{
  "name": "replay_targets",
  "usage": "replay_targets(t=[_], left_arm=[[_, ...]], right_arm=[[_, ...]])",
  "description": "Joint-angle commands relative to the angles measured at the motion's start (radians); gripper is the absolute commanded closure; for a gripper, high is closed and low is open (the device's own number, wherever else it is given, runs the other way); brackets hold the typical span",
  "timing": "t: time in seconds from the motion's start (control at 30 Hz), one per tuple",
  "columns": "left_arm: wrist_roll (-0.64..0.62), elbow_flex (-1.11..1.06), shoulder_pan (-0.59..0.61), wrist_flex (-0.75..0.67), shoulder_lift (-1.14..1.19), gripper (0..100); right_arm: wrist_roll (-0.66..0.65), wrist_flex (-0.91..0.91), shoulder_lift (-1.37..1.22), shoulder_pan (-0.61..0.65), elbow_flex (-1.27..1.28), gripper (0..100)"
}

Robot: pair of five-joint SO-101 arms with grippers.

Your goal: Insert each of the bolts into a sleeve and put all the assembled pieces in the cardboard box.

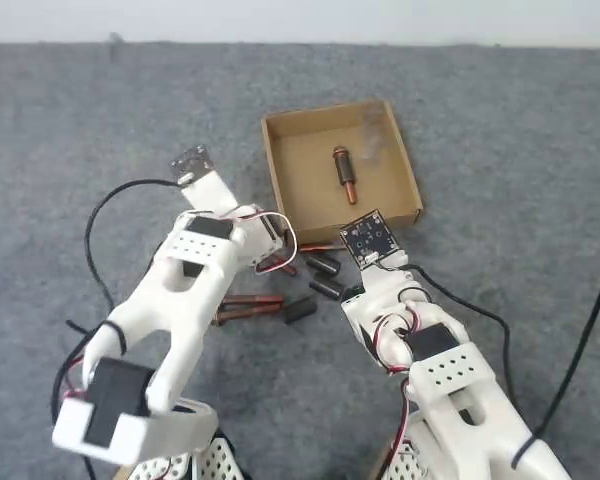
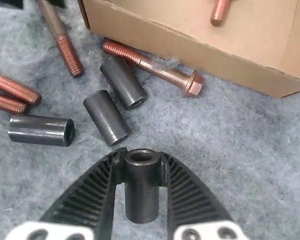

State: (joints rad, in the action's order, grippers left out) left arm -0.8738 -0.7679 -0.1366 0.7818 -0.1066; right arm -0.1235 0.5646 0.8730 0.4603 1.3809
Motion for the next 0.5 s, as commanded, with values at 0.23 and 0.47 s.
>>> replay_targets(t=[0.23, 0.47], left_arm=[[-0.026, 0.088, 0.006, -0.008, 0.123, 85], [-0.066, 0.177, 0.026, -0.008, 0.235, 91]], right_arm=[[-0.012, -0.019, 0.039, -0.007, -0.006, 97.1], [-0.012, -0.019, 0.039, -0.007, -0.006, 97.1]])
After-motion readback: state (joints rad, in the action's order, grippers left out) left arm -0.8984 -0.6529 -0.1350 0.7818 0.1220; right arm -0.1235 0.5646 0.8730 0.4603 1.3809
